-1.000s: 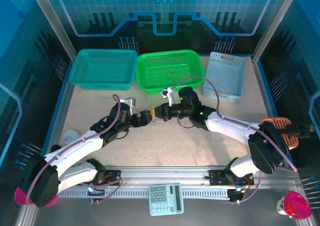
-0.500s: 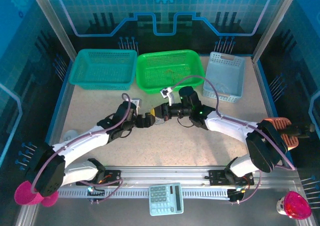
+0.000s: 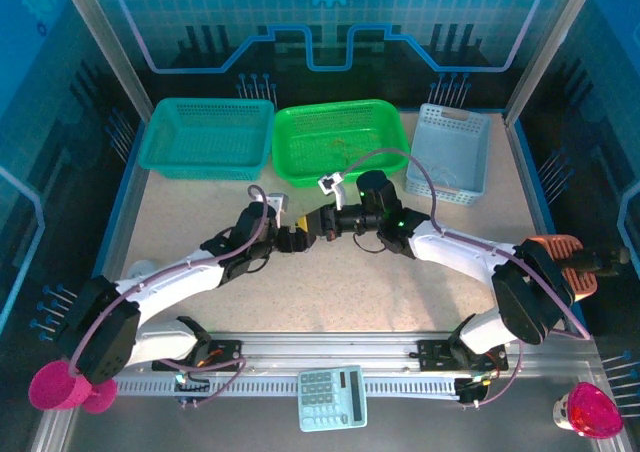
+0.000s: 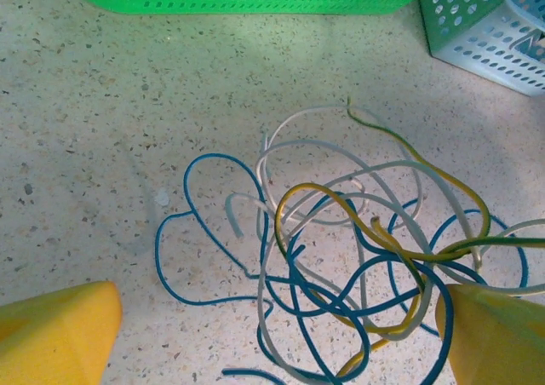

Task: Untangle the cables

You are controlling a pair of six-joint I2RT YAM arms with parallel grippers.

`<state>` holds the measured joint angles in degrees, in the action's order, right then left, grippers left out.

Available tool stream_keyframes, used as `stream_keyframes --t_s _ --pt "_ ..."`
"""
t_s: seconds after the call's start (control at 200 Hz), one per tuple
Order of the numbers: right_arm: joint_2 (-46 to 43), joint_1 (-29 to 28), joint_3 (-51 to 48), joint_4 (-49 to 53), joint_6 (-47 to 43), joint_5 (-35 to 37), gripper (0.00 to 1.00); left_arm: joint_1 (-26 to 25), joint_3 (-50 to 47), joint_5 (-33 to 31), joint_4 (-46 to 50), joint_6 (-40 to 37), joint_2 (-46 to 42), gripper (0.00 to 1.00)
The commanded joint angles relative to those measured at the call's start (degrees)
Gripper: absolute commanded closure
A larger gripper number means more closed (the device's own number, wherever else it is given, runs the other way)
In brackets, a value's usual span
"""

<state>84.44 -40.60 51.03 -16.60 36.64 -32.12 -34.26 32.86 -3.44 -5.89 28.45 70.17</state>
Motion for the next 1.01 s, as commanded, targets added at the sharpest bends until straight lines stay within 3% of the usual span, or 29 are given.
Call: stream_keyframes --t_s 0.0,0.495,0.755,1.0 --pt "0.63 -0.81 1.18 0.06 0.01 -0.66 1.00 -0.83 -1.66 2.20 -5.99 0.55 -4.22 0.03" --pt "1.34 -0.62 1.80 0.56 0.36 0.08 1.00 -0.81 -5.83 5.36 -3.82 2.14 -13.20 0.01" --pt "1.76 -0.16 1.77 0.26 1.45 0.51 1.00 -0.85 -9.30 3.58 -3.46 2.67 -19.53 0.01" --pt "3.27 -0.14 2.24 -2.09 3.21 -1.51 1.00 -0.85 -9.40 2.88 -3.29 2.23 -18.44 0.01"
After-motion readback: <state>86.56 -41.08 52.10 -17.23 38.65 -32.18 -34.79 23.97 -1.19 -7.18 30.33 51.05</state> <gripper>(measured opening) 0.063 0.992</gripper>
